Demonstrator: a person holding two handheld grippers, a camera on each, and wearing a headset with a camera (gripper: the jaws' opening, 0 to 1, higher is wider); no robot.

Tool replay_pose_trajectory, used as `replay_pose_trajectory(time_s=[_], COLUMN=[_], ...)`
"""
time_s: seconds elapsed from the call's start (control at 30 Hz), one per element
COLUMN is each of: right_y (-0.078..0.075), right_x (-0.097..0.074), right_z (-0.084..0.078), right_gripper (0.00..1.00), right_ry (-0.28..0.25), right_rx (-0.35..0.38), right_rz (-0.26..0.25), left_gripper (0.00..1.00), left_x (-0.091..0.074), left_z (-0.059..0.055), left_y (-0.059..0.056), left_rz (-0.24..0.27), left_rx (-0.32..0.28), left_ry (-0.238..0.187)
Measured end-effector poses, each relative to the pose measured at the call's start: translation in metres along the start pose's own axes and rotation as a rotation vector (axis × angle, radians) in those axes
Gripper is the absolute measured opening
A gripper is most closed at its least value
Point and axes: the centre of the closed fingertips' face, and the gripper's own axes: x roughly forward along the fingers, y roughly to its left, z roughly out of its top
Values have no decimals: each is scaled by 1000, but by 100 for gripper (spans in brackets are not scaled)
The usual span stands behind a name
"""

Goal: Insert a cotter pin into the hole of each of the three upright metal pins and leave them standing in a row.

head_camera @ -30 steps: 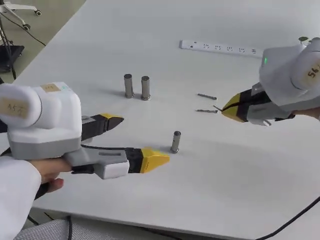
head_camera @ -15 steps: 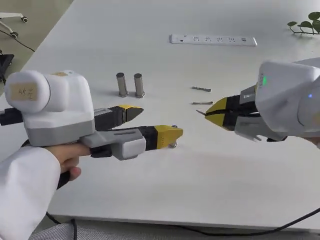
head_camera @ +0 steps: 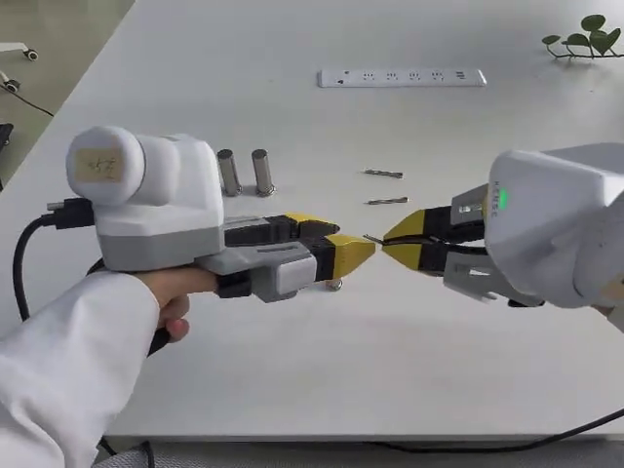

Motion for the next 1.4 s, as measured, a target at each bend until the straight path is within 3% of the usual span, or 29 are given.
replay_pose_trajectory(time_s=[0.1,0.23,0.4,0.6,1.17,1.4], right_y=[2,8,9,12,15,17], right_x=[-1,-1,-2,-1,-1,-3], right_z=[-1,-2,-3,-4,-2,-2], right_gripper=[0,0,0,0,0,0], right_ry=[5,12,15,18,20,18], right_rx=[7,0,-3,-20,-59,-76], right_rz=[-2,6,-15,-14,-18,-6], left_gripper=[17,14,4,0,0,0], left_x=[5,9,11,11,8,9], left_z=[-6,-7,-10,-14,-18,-20], left_y=[-3,-5,-8,-12,-11,-14], left_rz=[-14,-22,-43,-57,-41,-31], left_rx=[-2,-10,-75,-86,-236,-232], left_ry=[41,42,60,76,74,80])
